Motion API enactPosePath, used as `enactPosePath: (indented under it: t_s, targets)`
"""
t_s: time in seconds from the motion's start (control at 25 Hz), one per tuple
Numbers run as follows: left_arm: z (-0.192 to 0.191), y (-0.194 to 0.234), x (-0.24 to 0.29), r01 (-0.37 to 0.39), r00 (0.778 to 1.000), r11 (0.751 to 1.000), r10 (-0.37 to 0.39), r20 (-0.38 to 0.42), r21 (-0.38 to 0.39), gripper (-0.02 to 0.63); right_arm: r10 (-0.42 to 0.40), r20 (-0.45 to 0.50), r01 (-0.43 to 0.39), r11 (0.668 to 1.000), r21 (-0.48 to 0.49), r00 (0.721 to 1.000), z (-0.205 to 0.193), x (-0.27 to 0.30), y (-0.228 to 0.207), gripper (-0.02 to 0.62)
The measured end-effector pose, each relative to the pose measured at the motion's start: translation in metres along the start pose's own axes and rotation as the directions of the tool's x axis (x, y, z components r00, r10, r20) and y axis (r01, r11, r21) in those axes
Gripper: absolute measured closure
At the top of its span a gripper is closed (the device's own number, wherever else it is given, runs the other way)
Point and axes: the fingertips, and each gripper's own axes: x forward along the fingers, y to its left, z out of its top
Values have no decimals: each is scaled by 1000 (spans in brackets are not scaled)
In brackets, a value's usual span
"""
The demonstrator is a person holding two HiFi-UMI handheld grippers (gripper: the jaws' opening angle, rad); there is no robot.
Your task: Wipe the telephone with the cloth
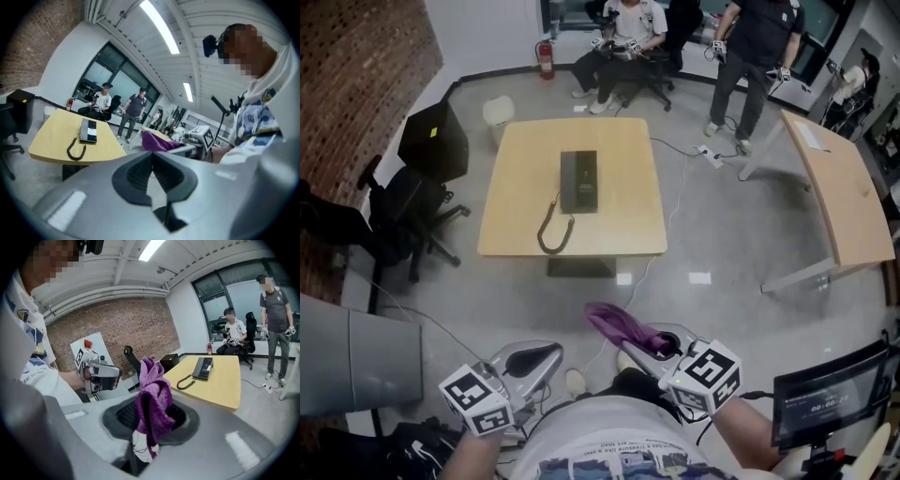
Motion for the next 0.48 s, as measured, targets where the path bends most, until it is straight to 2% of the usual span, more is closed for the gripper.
enactPosePath:
  t_s: [0.48]
  targets:
    - [-17,-7,-28,49,999,999,-49,-15,14,601,-27,18,28,999,-34,999,-3,7,42,511]
